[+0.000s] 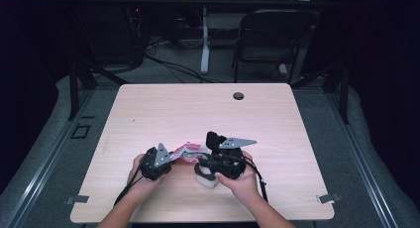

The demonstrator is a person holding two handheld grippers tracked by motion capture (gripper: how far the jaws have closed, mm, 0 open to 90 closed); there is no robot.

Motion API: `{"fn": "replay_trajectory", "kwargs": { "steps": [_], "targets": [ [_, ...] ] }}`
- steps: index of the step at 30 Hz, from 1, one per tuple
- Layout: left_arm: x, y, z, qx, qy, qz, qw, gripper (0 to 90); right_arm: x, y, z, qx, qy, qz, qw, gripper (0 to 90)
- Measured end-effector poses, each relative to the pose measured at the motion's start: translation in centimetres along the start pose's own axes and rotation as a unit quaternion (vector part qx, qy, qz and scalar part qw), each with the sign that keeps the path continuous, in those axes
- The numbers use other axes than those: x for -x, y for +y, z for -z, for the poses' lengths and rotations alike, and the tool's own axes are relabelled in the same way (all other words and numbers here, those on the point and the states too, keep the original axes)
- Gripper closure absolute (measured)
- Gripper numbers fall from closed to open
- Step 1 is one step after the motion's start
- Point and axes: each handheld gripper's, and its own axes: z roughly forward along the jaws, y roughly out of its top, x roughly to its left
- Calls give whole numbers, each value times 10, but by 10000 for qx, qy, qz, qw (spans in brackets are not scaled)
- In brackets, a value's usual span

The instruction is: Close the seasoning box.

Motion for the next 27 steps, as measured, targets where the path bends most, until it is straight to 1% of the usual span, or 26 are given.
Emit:
{"fn": "replay_trajectory", "kwargs": {
  "steps": [2, 5, 8, 13, 15, 17, 20, 22, 25, 27],
  "targets": [
    [-1, 0, 0, -9, -25, 13, 10000, 737, 0, 0, 1, 49, 7, -5, 10000, 691],
    [-3, -1, 0, -5, -64, 87, 9999, 738, -1, 1, 3, 128, -20, 4, 9999, 653],
    [-5, -2, 0, 18, -134, 210, 9997, 738, 0, 2, 5, 183, -46, 2, 9998, 633],
    [-9, -3, 0, 42, -197, 356, 9992, 739, 0, 4, 8, 283, -82, 50, 9996, 588],
    [-10, -4, 0, 48, -251, 433, 9987, 739, 0, 4, 9, 322, -106, 25, 9994, 584],
    [-12, -4, 0, 57, -272, 516, 9983, 739, 1, 4, 11, 293, -141, 53, 9995, 581],
    [-16, -6, 0, 86, -347, 669, 9971, 739, 1, 4, 12, 333, -153, 30, 9993, 578],
    [-18, -7, 0, 115, -350, 768, 9964, 740, 2, 4, 12, 323, -163, 31, 9993, 577],
    [-20, -7, 0, 109, -379, 859, 9955, 741, 2, 3, 12, 300, -176, 43, 9994, 577],
    [-21, -7, 0, 117, -384, 885, 9953, 741, 2, 3, 12, 333, -198, 4, 9992, 577]
  ]
}}
